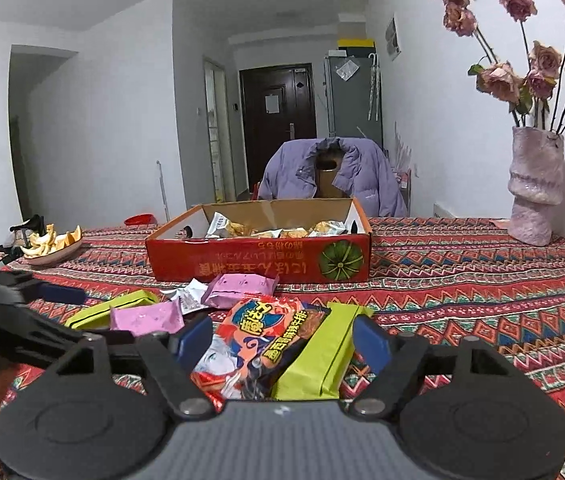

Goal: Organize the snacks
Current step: 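Grasp a large pink bag with the left tool while the right tool grasps a pink packet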

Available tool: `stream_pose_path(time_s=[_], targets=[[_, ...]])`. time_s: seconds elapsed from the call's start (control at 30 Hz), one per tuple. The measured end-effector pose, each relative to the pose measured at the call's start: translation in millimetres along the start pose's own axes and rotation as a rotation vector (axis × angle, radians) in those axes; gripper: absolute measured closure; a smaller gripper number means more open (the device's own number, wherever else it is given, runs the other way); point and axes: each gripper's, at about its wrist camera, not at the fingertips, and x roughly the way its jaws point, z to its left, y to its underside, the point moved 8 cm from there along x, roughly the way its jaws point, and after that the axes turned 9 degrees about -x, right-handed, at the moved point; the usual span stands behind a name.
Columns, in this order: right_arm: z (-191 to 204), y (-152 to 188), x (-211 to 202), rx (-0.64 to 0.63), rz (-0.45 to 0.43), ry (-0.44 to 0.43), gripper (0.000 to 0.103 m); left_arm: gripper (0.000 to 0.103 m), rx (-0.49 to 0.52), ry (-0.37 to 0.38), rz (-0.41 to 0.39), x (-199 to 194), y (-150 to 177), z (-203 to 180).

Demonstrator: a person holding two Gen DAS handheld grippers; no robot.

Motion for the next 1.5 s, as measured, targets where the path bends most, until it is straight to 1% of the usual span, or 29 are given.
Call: stream_pose_path(time_s=[0.07, 0.13, 0.17, 0.23, 0.3, 0.33, 0.37, 0.43, 0.53, 0.6, 0.63, 0.7, 0.8, 0.83, 0.87, 0.93, 1.0, 1.07, 1.17, 1.23, 1.3, 1.37, 1.43, 1.5], targets=[[1.1, -1.6, 8.0, -0.015, 0.009, -0.006, 0.026, 0.001, -0.002, 0.031, 0.038, 18.1, -1.1, 3.6], [-0.1, -3.2, 15.8, -0.026, 0.015, -0.008, 0.026, 0.001, -0.037, 0.047, 0.087, 35.5, -1.1, 10.4], [-1.4, -3.9, 20.7, -0.025, 0.02, -0.009, 0.026, 0.002, -0.045, 0.049, 0.092, 41.7, -1.9, 13.6], [-4.1, -4.7, 31.2, -0.013, 0.036, -0.024, 0.026, 0.005, -0.031, 0.06, 0.088, 48.6, -3.2, 16.0], [-7.1, -6.9, 42.1, -0.002, 0.051, -0.039, 0.026, 0.006, -0.017, 0.056, 0.085, 53.9, -4.7, 18.3], [-8.1, -8.0, 47.8, -0.001, 0.059, -0.045, 0.026, 0.01, -0.016, 0.06, 0.091, 56.5, -4.5, 20.1], [-8.4, -9.4, 53.5, -0.002, 0.066, -0.045, 0.026, 0.011, -0.024, 0.061, 0.106, 58.7, -3.3, 23.1], [-8.2, -13.7, 62.8, -0.014, 0.068, -0.046, 0.026, 0.019, -0.042, 0.064, 0.112, 57.6, -2.3, 27.0], [-4.9, -24.2, 76.2, -0.04, 0.062, -0.072, 0.026, 0.029, -0.072, 0.105, 0.125, 46.9, -1.2, 30.5], [-2.1, -31.2, 88.8, -0.061, 0.059, -0.099, 0.026, 0.029, -0.114, 0.109, 0.166, 44.5, 2.1, 33.4], [-0.7, -33.9, 95.6, -0.073, 0.059, -0.108, 0.026, 0.025, -0.141, 0.104, 0.179, 44.4, 3.5, 35.1], [2.5, -37.6, 115.1, -0.093, 0.081, -0.125, 0.026, 0.025, -0.169, 0.096, 0.17, 45.4, 5.1, 36.9], [7.6, -40.1, 147.6, -0.049, 0.124, -0.172, 0.026, 0.026, -0.153, 0.06, 0.143, 50.4, 4.3, 34.5], [9.3, -39.8, 158.2, -0.021, 0.136, -0.183, 0.022, 0.035, -0.158, 0.057, 0.131, 50.8, 3.5, 32.6], [11.1, -38.4, 169.2, 0.01, 0.152, -0.188, 0.018, 0.04, -0.164, 0.057, 0.12, 50.2, 3.4, 30.8], [17.8, -33.6, 190.2, 0.049, 0.197, -0.198, 0.018, 0.041, -0.165, 0.032, 0.107, 47.9, 4.6, 27.5], [26.2, -30.0, 207.0, 0.057, 0.234, -0.203, 0.018, 0.041, -0.171, 0.007, 0.102, 41.4, 7.3, 26.8], [33.8, -27.5, 219.9, 0.042, 0.262, -0.196, 0.014, 0.041, -0.166, -0.034, 0.084, 28.4, 7.8, 29.0], [40.3, -23.3, 230.4, -0.001, 0.292, -0.162, 0.014, 0.041, -0.2, -0.086, 0.044, 4.1, 5.4, 37.7], [41.3, -22.0, 232.9, 0.003, 0.305, -0.158, 0.015, 0.041, -0.246, -0.115, 0.023, -10.4, 4.6, 45.8], [41.1, -21.8, 233.1, 0.003, 0.308, -0.165, 0.02, 0.041, -0.293, -0.14, 0.01, -22.7, 4.5, 53.2], [41.3, -22.7, 232.4, -0.012, 0.307, -0.172, 0.028, 0.041, -0.326, -0.157, -0.003, -32.3, 4.2, 56.8], [42.5, -25.5, 226.4, -0.019, 0.299, -0.181, 0.032, 0.041, -0.321, -0.16, -0.018, -41.0, 2.1, 54.9], [42.6, -31.5, 221.2, -0.003, 0.262, -0.203, 0.033, 0.041, -0.312, -0.169, -0.039, -51.3, -1.0, 53.8]])
